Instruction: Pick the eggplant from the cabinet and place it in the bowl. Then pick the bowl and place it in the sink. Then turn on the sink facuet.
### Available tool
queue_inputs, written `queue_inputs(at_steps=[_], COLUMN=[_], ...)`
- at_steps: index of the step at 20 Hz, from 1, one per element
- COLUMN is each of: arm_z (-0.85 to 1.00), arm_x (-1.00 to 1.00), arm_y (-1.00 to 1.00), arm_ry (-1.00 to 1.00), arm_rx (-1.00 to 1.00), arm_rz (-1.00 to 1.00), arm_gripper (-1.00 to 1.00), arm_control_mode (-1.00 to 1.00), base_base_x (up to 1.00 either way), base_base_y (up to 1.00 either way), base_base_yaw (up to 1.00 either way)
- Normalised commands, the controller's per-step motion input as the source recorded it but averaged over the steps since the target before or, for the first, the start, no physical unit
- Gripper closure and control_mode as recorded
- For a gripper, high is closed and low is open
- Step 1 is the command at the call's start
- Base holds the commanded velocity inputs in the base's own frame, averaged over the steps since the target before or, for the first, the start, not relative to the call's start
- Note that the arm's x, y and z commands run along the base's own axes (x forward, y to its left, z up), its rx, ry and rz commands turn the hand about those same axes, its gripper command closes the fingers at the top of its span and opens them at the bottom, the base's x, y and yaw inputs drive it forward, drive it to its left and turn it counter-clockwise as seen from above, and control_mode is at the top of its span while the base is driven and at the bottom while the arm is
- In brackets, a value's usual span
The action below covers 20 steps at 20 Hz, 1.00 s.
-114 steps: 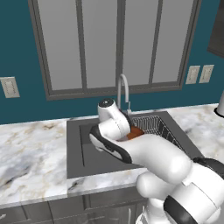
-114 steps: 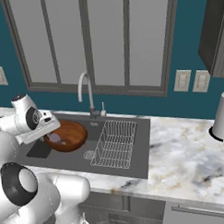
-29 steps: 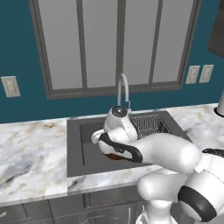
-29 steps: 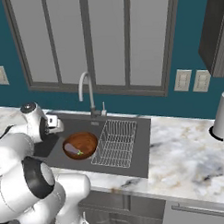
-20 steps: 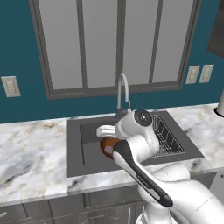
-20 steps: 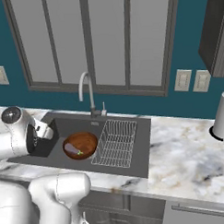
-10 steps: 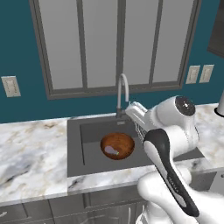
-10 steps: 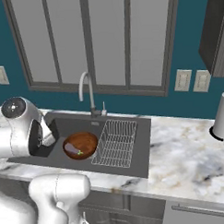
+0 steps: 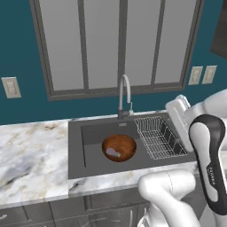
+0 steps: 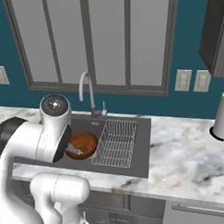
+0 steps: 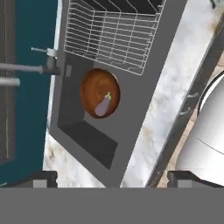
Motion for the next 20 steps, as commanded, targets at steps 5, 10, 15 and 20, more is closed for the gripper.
queue_inputs(at_steps=[5,10,15,20], arm_z=[-0.15,-0.22,-0.1,-0.04], arm_x=[0.63,0.87,0.94,0.77], arm_y=[-0.51,-0.09,0.02,-0.14], arm_ry=[0.13,0.09,0.11,0.12], arm_rx=[0.56,0.65,0.59,0.53], arm_rz=[-0.28,-0.2,-0.22,-0.16], arm_gripper=[-1.0,-1.0,-1.0,-1.0], arm_control_mode=[-1.0,-1.0,-1.0,-1.0], base_base_x=[0.0,0.0,0.0,0.0], base_base_y=[0.0,0.0,0.0,0.0], base_base_yaw=[0.0,0.0,0.0,0.0])
